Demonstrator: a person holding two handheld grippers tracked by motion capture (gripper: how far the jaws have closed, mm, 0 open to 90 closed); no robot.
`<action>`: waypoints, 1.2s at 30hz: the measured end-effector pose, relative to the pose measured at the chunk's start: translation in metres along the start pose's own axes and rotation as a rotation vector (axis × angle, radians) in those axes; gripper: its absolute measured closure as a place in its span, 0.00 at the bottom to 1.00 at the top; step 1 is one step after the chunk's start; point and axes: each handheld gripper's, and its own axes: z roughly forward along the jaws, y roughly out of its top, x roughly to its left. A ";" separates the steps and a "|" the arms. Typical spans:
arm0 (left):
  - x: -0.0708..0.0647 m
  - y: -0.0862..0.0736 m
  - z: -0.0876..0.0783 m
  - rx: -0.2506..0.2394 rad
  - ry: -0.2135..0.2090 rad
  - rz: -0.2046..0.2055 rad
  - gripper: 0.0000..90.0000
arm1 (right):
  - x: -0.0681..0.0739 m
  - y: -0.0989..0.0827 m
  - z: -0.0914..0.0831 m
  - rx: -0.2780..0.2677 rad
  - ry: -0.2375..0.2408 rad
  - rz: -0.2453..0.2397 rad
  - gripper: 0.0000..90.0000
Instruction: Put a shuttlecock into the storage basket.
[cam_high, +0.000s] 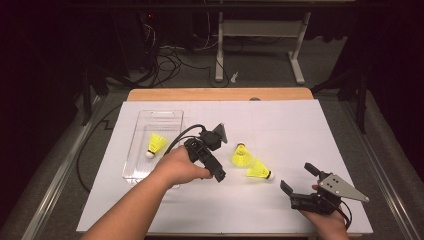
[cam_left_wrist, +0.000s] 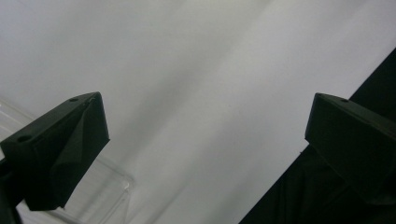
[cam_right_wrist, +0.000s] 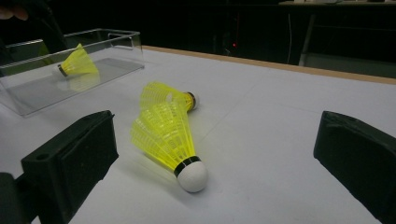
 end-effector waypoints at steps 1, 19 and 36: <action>0.001 0.002 0.001 -0.003 -0.001 -0.004 0.01 | 0.000 0.000 0.000 0.000 0.001 0.000 0.00; 0.012 0.027 0.019 -0.007 0.011 -0.026 0.01 | -0.002 0.000 -0.003 -0.010 -0.004 0.008 0.00; 0.016 0.048 0.010 -0.060 0.037 -0.029 0.14 | -0.003 0.000 -0.003 -0.011 -0.003 0.014 0.00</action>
